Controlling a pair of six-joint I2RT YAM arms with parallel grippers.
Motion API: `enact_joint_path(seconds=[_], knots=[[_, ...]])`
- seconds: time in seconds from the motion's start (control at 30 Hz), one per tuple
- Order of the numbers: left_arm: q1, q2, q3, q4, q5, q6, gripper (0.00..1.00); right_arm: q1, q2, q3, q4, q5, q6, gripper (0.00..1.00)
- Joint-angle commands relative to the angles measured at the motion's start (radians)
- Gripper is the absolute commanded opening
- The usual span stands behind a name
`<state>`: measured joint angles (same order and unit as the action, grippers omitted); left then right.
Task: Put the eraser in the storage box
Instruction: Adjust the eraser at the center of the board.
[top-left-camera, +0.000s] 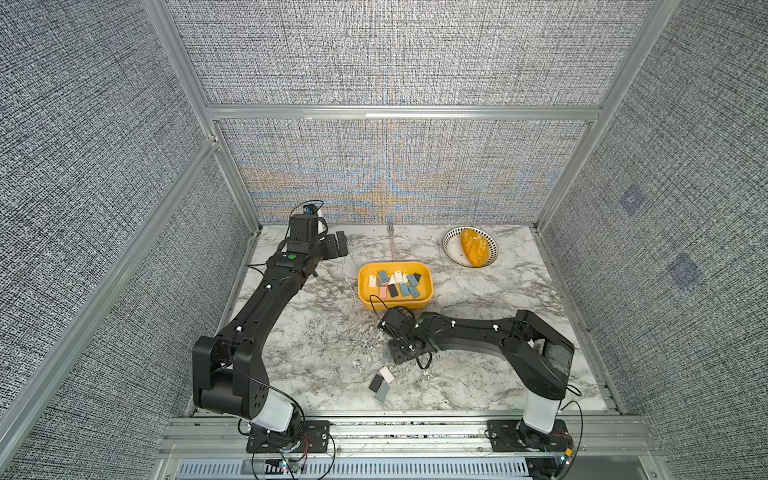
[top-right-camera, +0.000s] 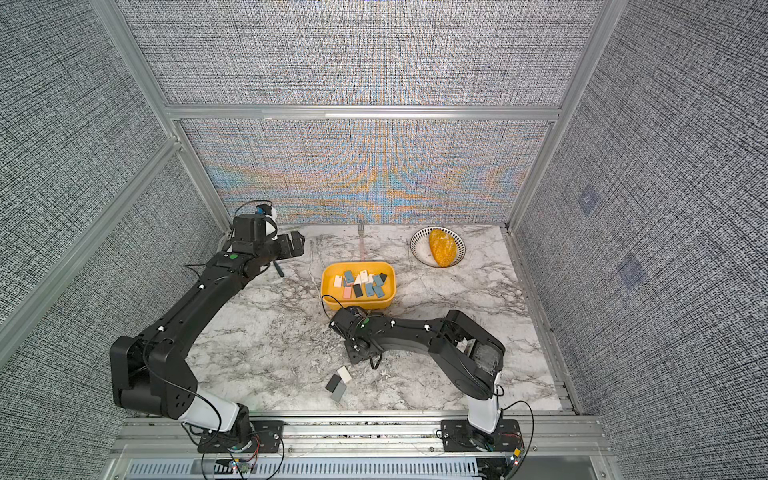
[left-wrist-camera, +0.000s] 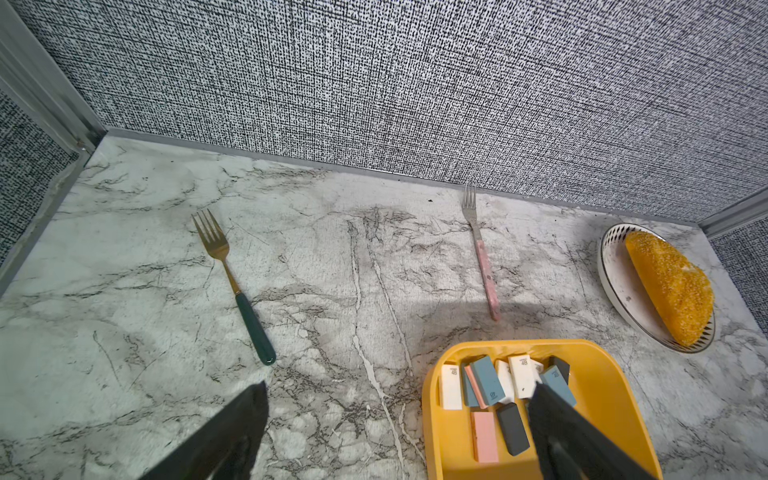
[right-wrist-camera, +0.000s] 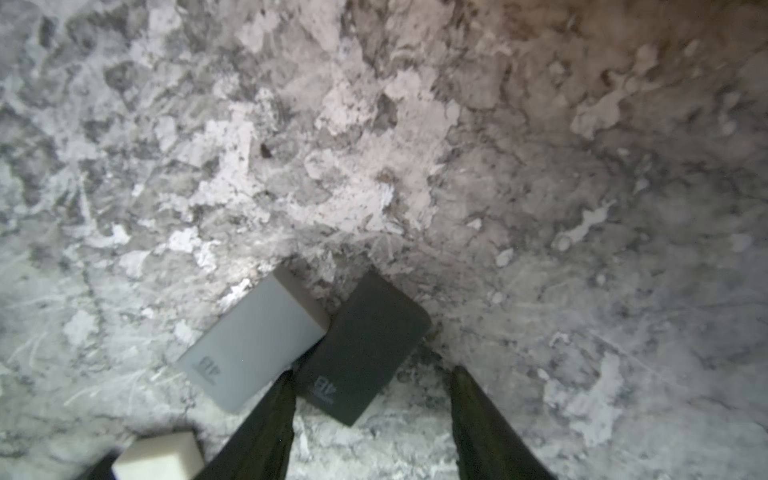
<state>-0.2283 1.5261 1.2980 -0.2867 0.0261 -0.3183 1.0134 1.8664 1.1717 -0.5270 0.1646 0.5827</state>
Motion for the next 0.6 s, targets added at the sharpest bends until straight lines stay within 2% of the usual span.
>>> enact_joint_path(seconds=[0.0,0.57], knots=[[0.001,0.002,-0.002,0.027,-0.003,0.005,1.00,-0.008,0.013,0.012,0.002,-0.002,-0.009,0.59],[0.007,0.014,-0.003,0.031,0.003,0.001,1.00,-0.010,0.066,0.069,0.016,-0.027,-0.054,0.59]])
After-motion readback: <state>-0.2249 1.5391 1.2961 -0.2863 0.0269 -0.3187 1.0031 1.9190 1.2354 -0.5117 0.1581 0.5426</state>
